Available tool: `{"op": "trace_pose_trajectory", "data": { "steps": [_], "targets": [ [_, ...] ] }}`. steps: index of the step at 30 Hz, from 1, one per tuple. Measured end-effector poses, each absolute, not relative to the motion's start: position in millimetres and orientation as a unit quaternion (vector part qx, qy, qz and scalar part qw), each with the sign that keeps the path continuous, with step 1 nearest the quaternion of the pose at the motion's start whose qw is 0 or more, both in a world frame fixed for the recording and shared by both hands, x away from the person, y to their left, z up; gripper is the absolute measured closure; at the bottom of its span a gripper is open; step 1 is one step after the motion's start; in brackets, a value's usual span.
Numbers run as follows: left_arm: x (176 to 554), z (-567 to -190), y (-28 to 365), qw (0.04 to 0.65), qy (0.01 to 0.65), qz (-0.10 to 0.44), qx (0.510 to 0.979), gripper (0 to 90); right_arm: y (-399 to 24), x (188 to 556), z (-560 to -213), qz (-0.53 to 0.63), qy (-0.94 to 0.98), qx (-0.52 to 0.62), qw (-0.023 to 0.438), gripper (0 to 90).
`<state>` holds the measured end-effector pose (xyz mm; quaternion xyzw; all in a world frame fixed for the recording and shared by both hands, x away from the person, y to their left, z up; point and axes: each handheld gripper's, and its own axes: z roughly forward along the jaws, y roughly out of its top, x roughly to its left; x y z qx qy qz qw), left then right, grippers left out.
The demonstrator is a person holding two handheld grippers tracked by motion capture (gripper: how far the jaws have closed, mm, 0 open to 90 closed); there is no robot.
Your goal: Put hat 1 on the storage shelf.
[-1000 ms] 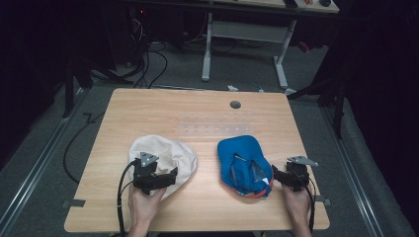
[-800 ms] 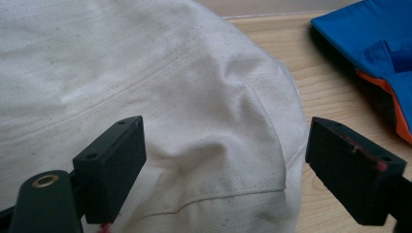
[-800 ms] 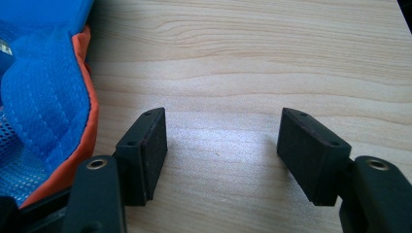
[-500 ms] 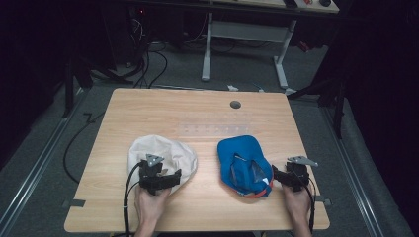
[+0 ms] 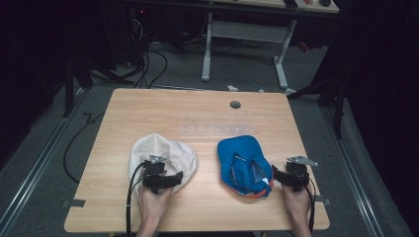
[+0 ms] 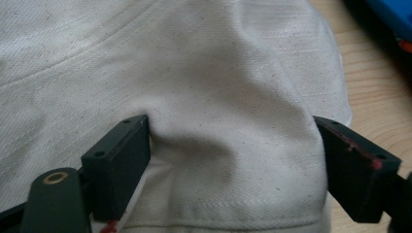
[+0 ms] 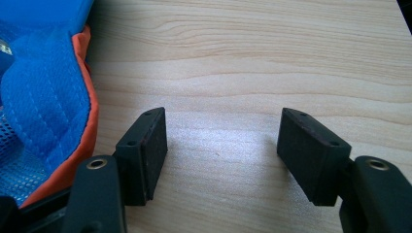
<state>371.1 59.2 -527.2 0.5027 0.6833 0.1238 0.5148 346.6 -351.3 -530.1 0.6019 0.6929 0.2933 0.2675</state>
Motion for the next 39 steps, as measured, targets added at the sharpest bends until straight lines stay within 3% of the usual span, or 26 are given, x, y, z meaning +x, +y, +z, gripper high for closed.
{"op": "trace_pose_trajectory", "data": {
  "steps": [8,20,39],
  "targets": [
    [364.3,-527.4,53.9,0.529,0.66,0.108,0.523,35.7,-351.4,346.6,-530.1,0.293,0.693,0.602,0.268,35.6],
    [355.5,-528.3,56.8,0.567,0.637,0.065,0.518,63.0,-351.4,346.5,-530.1,0.293,0.693,0.602,0.267,35.6],
    [349.5,-512.9,63.7,0.593,0.609,0.057,0.524,80.7,-351.4,346.6,-530.0,0.293,0.693,0.602,0.267,35.5]
  ]
}}
